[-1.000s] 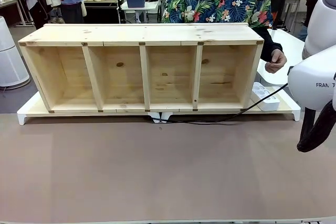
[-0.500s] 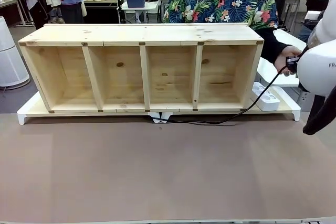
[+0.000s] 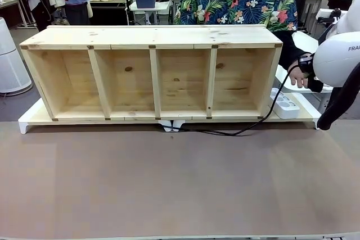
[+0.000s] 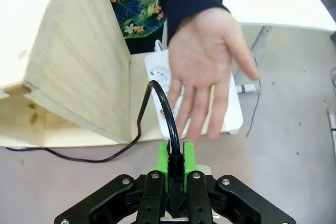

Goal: Perform cable management.
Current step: Pull the grasped Power Cable to the location of the Power Strip, then release the Power Cable when the human grasps it.

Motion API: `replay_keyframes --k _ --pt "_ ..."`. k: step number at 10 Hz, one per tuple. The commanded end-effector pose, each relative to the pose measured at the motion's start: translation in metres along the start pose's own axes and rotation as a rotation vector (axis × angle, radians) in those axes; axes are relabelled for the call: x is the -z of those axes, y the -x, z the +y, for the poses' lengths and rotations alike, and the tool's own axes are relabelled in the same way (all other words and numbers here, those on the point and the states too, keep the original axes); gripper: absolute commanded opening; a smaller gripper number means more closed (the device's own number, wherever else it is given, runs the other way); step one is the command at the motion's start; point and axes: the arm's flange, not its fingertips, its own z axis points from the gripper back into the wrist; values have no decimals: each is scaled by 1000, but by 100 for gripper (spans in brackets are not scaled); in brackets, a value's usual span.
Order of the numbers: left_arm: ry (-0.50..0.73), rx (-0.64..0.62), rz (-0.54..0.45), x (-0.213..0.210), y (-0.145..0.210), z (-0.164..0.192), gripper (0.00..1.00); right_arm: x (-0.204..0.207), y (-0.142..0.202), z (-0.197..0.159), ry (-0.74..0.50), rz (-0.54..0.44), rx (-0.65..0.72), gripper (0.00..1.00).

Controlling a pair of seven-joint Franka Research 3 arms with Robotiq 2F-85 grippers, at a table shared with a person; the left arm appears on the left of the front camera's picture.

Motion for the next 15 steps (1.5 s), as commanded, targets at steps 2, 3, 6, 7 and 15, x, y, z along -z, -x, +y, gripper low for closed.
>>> replay_keyframes --k 2,3,6,7,15 --pt "1 -5 0 0 0 1 100 22 -16 -9 -7 -39 -2 14" --pt "1 -5 0 0 0 1 100 27 -20 -11 -12 -44 -1 14" --pt "1 -5 0 0 0 1 100 30 -23 -12 -2 -55 -2 14" --pt "1 -5 0 0 0 1 100 30 -17 -9 -2 -24 9 14" --pt "1 -5 0 0 0 1 100 30 -17 -9 -2 -24 9 14"
